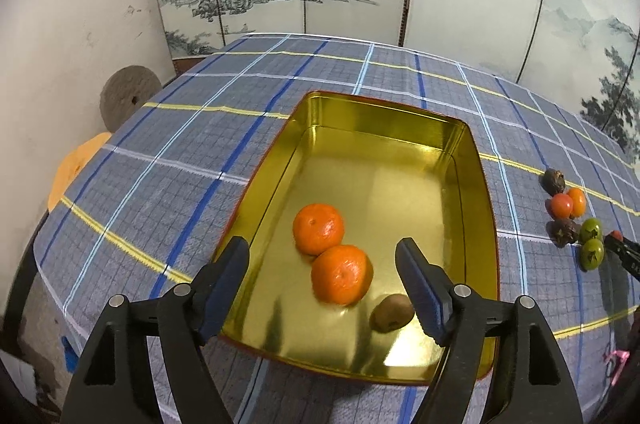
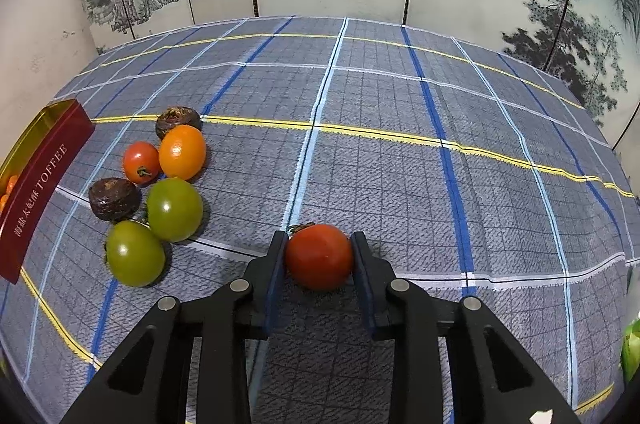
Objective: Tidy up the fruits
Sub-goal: 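Open the left gripper and lift it from the tin, then carry the red tomato into the tin and open the right gripper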
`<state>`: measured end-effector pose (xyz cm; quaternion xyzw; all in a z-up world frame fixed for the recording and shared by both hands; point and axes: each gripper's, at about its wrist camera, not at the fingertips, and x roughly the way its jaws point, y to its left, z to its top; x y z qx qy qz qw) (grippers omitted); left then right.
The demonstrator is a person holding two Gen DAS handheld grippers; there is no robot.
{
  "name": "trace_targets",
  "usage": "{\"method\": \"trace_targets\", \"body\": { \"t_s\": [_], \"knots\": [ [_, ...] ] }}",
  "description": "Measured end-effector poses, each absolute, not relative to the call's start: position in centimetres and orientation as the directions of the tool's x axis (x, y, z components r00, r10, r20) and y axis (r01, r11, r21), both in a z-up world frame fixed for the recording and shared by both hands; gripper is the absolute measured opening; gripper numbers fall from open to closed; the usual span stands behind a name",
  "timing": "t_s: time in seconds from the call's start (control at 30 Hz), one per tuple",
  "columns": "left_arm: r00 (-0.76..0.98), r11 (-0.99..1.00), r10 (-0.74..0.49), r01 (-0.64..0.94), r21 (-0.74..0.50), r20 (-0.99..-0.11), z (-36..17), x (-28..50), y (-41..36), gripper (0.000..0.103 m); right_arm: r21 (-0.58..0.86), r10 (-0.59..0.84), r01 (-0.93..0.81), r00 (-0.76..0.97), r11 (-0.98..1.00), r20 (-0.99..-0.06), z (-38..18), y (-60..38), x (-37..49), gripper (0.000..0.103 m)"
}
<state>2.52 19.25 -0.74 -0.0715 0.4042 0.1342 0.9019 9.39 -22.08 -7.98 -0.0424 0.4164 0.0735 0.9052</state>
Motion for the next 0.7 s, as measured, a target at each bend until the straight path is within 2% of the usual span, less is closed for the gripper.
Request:
{"method": "trace_targets", "body": {
  "t_s": [0.3,0.53,0.7],
  "knots": [
    [0.634,0.938,0.206,-0.345,-0.034,-0.745,-0.5,0.7,20.2,0.076,0.005,0.156,-0.221,0.671,0.975,-0.725,-5.1,-19.5,8.2,0.029],
    [0.638,0.924,0.261,-0.382,-0.002,-0.725,0.4,-0.6,20.5,0.076,0.058,0.281,-0.337,0.663,0.94,-0.694,-2.4,-15.2,7.4,0.029],
    [0.657,0.922,0.249,-0.386,-0.034,-0.712,0.7,-1.5,21.2,0.076,0.093,0.387,-0.451,0.62,0.887,-0.682,-1.4,-10.2,6.6,0.029]
  ]
}}
